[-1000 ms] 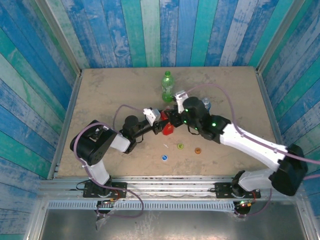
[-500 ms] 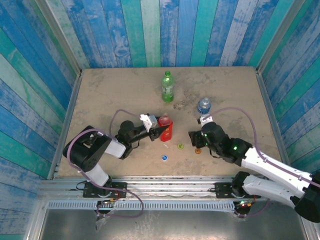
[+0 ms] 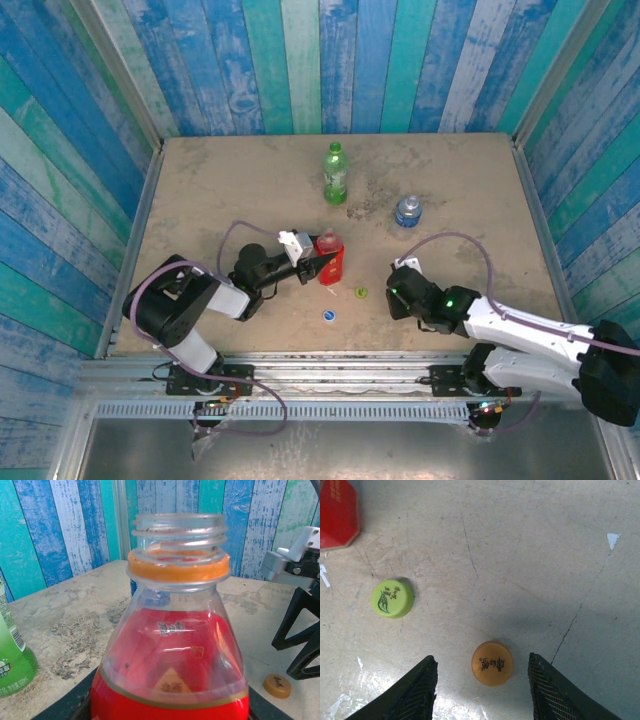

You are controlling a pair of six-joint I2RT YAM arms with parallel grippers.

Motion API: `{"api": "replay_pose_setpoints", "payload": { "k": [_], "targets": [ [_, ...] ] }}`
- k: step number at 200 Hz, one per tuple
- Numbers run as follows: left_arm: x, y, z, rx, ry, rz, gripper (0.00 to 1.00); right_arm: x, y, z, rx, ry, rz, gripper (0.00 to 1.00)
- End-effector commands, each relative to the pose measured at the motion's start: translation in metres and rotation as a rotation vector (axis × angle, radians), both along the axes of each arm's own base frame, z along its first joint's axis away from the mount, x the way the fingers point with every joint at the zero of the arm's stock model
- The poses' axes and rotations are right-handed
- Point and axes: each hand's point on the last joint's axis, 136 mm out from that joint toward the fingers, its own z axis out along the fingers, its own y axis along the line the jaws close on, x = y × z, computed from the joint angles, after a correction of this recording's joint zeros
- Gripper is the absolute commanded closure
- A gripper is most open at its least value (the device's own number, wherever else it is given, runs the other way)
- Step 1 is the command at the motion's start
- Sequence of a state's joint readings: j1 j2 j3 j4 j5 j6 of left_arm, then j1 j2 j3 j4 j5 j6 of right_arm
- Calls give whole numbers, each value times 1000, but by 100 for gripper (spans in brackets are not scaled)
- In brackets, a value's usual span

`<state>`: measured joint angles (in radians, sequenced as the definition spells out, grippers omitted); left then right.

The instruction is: Screw on the bottle caps

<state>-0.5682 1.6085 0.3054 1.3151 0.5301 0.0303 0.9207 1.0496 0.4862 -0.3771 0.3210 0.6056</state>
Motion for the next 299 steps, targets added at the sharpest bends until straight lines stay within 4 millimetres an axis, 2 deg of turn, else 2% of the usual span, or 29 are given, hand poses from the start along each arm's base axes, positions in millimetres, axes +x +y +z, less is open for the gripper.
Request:
{"api": "replay_pose_setpoints", "payload": {
  "k": [1, 52, 125, 191, 240, 259, 299],
  "targets": [
    [-5, 1, 6, -1, -25, -1, 52, 2, -3, -6, -13, 2, -35, 50],
    [-5, 1, 5, 5, -26, 0, 52, -2, -3, -27, -56, 62, -40, 53],
    [-4, 0, 3, 7, -19, 3, 52, -1, 0, -44, -89, 102, -49, 57],
    [-4, -2, 3, 14, -16, -4, 52, -2, 0, -48, -102, 117, -37, 67],
    [-4, -2, 4, 15, -15, -6, 51, -1, 4, -37, -107, 114, -11, 69],
    [-5, -2, 3, 17, -15, -9, 51, 2, 9, -25, -96, 102, 8, 69],
    [-5, -2, 4, 17, -16, -9, 51, 12, 22, 15, -64, 47, 50, 70]
  ]
}}
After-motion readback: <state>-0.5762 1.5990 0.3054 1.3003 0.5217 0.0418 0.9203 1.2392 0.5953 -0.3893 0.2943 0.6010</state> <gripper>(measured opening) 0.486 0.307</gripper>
